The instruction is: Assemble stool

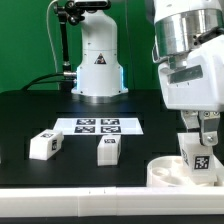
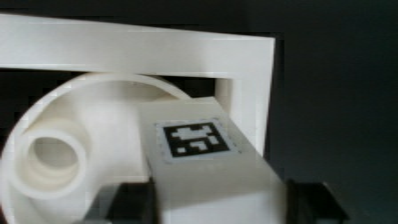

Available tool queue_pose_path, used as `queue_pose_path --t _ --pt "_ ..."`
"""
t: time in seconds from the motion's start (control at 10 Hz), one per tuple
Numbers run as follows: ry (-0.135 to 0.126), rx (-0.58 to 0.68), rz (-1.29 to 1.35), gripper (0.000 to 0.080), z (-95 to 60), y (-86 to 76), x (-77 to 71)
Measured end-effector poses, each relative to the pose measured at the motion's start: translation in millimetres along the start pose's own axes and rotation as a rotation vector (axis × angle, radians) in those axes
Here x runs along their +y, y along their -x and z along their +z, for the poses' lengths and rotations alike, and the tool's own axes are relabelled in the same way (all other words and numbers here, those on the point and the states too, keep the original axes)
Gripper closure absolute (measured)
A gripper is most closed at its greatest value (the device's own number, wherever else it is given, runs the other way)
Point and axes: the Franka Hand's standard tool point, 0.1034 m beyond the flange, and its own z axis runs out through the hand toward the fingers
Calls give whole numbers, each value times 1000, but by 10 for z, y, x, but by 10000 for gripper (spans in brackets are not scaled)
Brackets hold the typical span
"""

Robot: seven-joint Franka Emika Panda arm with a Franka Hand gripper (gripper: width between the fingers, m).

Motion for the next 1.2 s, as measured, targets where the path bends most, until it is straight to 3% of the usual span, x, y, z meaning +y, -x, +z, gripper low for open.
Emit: queue_pose_path --t 0.2,0.7,1.2 --pt "-5 -6 129 446 0 0 1" --pt "-72 -54 743 447 0 68 29" --pt "-66 -92 859 452 26 143 83"
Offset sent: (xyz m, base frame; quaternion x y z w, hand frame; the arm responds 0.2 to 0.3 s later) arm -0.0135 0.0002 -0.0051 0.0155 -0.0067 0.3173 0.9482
